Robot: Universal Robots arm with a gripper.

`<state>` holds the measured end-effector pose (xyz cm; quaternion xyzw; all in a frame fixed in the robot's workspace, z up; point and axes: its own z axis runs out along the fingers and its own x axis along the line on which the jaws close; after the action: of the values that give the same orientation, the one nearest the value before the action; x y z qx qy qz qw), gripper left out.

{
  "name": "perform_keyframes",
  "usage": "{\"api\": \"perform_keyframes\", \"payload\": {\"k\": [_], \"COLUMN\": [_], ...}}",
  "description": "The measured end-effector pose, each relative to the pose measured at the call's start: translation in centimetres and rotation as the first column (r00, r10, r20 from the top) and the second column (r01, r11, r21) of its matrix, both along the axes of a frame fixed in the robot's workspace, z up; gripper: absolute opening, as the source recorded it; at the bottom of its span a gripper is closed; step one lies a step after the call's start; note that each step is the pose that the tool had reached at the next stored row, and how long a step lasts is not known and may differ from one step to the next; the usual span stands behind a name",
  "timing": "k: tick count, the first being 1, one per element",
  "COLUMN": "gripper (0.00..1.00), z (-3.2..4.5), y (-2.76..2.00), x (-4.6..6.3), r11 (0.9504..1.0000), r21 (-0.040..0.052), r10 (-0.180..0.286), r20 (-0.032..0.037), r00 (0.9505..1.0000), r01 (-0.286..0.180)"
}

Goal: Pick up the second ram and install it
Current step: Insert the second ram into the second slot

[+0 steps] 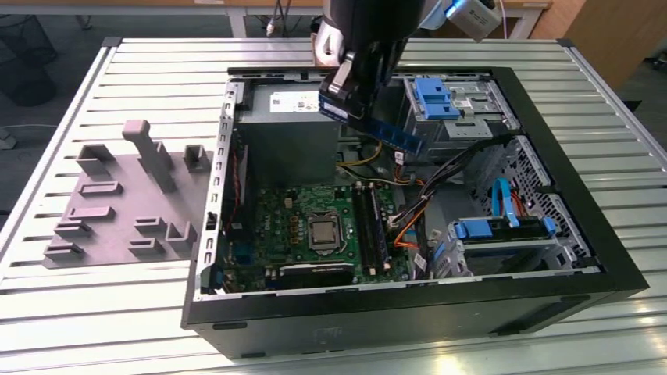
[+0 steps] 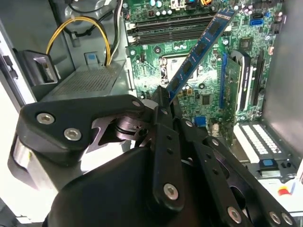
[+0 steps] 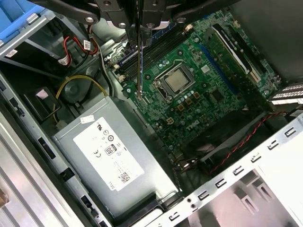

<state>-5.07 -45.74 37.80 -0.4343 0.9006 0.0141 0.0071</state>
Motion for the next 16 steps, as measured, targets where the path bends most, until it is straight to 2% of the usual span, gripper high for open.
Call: {"api": "perform_keyframes", "payload": {"k": [8, 16], "gripper": [0.14, 0.14], "z": [-0.01, -0.02], "y": [0.00, 0.00], "x": [0.00, 0.00], "r11": [0.9977, 0.9898], "r21": [-0.0014, -0.0029], "r10": [-0.067, -0.142], "r20": [0.0001, 0.0003], "r00": [0.9978, 0.9898], "r01": [0.067, 0.142]}}
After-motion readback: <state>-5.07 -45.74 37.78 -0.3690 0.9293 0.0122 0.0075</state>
